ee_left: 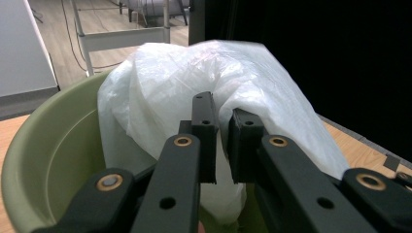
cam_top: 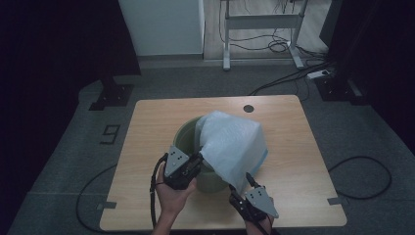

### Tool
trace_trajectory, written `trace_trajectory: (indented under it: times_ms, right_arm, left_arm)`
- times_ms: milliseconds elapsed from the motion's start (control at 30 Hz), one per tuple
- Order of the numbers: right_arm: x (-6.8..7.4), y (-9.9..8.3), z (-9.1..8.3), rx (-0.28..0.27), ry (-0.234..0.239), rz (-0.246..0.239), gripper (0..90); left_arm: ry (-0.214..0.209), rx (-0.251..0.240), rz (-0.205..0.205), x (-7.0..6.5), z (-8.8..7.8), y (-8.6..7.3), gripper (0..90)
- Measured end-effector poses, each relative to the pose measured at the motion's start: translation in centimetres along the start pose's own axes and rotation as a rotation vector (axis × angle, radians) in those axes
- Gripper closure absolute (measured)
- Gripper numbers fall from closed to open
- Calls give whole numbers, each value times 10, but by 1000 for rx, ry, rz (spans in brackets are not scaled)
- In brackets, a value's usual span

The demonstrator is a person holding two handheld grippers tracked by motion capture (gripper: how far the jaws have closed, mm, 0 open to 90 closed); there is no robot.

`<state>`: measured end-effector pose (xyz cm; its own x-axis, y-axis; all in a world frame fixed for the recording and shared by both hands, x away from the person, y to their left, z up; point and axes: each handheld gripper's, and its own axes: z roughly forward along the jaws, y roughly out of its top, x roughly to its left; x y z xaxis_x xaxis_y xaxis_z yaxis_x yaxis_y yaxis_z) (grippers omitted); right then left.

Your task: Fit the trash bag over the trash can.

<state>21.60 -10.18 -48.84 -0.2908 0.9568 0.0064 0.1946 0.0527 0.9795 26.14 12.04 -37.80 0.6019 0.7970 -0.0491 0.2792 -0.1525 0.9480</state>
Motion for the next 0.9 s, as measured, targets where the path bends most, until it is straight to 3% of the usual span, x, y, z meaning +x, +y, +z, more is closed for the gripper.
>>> trace_trajectory:
  times_ms: [33,67,100,233,467,500,533,633,833,867,900]
  right_arm:
    - [-9,2,0,-8,-13,-1,601]
    - [-9,2,0,-8,-13,-1,601]
    - [-16,6,0,-33,-35,11,682]
    - [-29,22,-3,-106,-69,23,782]
    - [-40,56,-9,-215,-80,67,823]
    - [-41,69,-12,-256,-66,91,828]
    - [-41,69,-12,-256,-66,91,828]
    - [-39,95,-17,-333,-39,109,831]
    - [-35,113,-19,-377,-3,112,831]
    - [-34,114,-20,-379,8,99,831]
    - [-34,113,-19,-379,8,92,831]
  left_arm:
    - [-3,0,9,-1,-3,-1,827]
    - [-3,0,9,-1,-3,-1,827]
    - [-8,2,20,-1,-5,-2,827]
    - [-14,11,30,-1,-10,-6,827]
    - [-46,18,30,-1,-14,-11,822]
    - [-52,24,33,-2,-13,-12,822]
    - [-52,24,33,-2,-13,-12,822]
    - [-67,39,48,-6,-10,-14,819]
    - [-104,55,56,-10,-6,-17,794]
    - [-124,53,48,-10,-7,-17,744]
    - [-111,39,46,-10,-9,-17,675]
